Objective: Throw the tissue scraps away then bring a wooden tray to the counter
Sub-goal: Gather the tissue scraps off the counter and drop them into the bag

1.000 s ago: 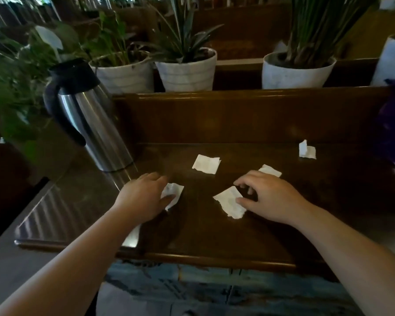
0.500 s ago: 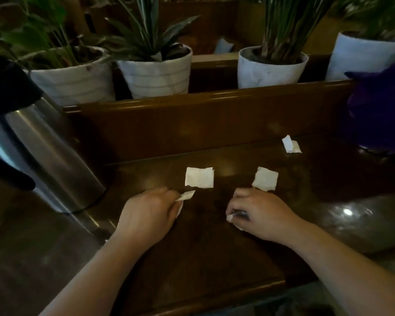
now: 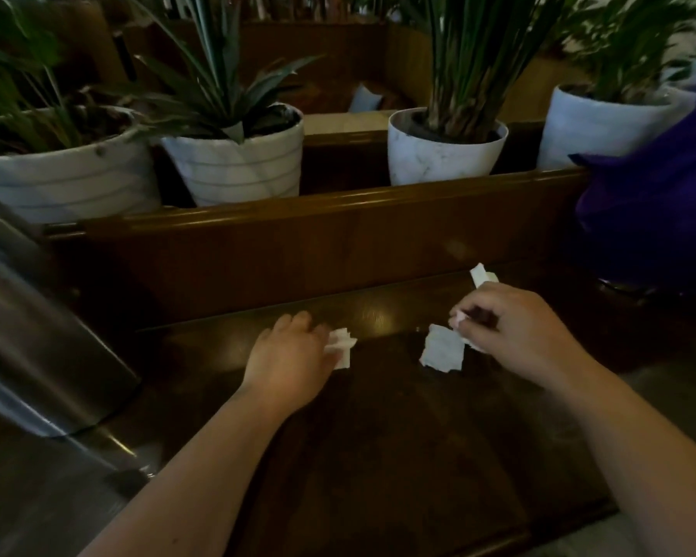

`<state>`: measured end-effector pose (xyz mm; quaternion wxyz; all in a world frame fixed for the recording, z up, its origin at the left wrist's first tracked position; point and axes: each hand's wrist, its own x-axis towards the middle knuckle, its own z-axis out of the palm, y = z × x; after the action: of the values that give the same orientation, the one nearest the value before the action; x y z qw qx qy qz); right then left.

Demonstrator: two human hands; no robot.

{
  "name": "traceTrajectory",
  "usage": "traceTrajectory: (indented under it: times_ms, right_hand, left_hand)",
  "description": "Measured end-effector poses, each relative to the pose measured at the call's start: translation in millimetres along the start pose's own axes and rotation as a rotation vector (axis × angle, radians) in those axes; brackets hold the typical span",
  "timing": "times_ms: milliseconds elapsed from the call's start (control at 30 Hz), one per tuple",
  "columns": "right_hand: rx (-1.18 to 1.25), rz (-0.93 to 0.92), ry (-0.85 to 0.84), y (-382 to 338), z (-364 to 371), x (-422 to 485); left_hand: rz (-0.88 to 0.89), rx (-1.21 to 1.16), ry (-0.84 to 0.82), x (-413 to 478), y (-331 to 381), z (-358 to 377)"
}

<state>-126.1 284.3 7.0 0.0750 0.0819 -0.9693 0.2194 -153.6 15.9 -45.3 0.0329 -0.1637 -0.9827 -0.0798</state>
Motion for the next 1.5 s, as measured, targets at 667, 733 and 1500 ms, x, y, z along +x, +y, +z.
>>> traceTrajectory:
  times_ms: [667, 733, 1500]
  right_hand:
    - [-0.039, -0.153, -0.234, 58.7, 23.2, 31.5]
    - [0.003, -0.079, -0.150, 74.0, 5.2, 40.9]
    - [0.036, 0.081, -0.052, 118.4, -3.8, 58.3]
  left_hand:
    - [0.046, -0.314, 0.199, 20.3, 90.0, 8.0]
    - [0.020, -0.321, 0.209, 25.3, 95.5, 14.3]
    - [0.090, -0.205, 0.166, 34.2, 104.2, 28.0]
